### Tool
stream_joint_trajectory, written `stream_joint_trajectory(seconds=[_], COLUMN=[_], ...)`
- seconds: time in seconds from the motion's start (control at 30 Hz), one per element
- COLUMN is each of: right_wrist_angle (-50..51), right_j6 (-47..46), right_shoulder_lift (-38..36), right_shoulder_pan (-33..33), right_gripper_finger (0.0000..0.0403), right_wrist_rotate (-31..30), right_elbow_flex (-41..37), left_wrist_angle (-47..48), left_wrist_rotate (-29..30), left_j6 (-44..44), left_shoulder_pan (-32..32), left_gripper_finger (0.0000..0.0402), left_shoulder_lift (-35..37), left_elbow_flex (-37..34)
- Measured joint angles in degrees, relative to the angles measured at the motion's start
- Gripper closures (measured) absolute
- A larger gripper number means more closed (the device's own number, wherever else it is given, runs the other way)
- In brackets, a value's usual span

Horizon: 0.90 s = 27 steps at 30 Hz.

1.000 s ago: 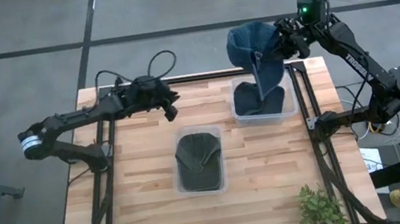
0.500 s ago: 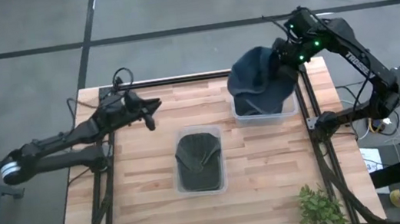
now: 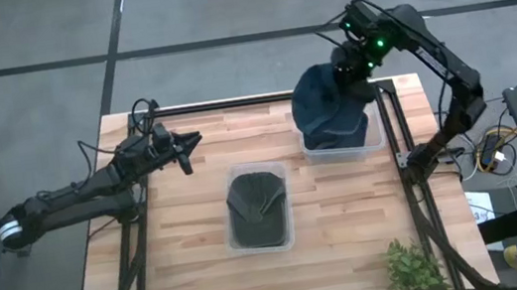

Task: Pick & Place hat
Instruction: Put the blue cap into the top transparent bin

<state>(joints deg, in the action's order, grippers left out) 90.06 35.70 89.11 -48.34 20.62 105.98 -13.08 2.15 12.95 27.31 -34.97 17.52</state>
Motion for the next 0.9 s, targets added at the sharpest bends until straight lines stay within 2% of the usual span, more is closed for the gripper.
stream_joint_trajectory(seconds=[0.23,0.7,0.9], right_wrist_angle=[-0.1,0.0,-0.2], right_j6=[4.6,10.2,11.1], right_shoulder_lift=[4.7,-0.3,0.9], right_shoulder_pan=[0.0,0.0,0.0], right_gripper_finger=[0.0394,0.0394,0.0394], right_wrist_rotate=[-1.8,-5.8,-6.0], right_elbow_flex=[2.4,-12.5,-16.6], left_wrist_angle=[0.1,0.4,0.3], left_wrist_rotate=[0.0,0.0,0.1], left_j6=[0.0,-0.8,-0.8], left_shoulder_pan=[0.0,0.0,0.0], left_gripper_finger=[0.0337,0.0337,0.0337], left_shoulder_lift=[0.0,0.0,0.0], left_elbow_flex=[0.0,0.0,0.0])
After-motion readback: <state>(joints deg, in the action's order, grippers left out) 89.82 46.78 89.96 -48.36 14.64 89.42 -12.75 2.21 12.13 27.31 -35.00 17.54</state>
